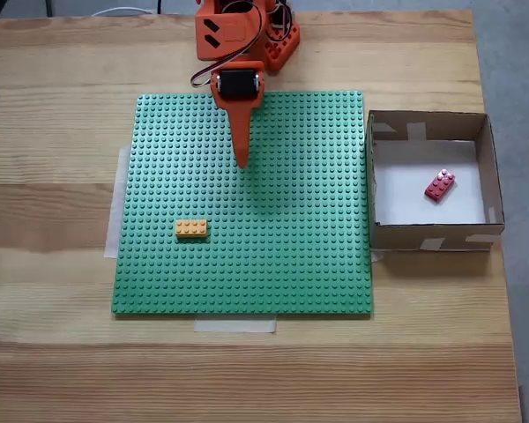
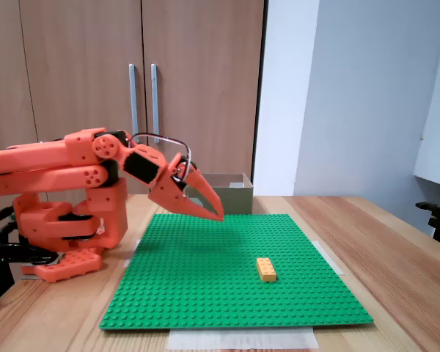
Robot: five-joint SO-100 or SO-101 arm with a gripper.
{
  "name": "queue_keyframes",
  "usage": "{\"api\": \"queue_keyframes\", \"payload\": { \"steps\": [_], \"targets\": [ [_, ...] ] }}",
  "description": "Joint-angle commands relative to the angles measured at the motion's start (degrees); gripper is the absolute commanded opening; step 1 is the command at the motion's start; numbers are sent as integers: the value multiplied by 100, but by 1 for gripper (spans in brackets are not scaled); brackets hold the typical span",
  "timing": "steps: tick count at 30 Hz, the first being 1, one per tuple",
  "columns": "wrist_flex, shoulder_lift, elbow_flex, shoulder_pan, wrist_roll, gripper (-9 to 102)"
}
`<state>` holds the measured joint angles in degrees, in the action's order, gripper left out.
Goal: Pick the red lego block and put it in the box.
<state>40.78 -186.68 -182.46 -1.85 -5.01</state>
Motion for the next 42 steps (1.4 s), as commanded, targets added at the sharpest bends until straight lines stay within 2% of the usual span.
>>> {"api": "queue_keyframes", "payload": {
  "steps": [1,42],
  "targets": [
    [79,-35,-44,53,9,-1],
    [290,-35,-44,167,9,-1]
  ]
}}
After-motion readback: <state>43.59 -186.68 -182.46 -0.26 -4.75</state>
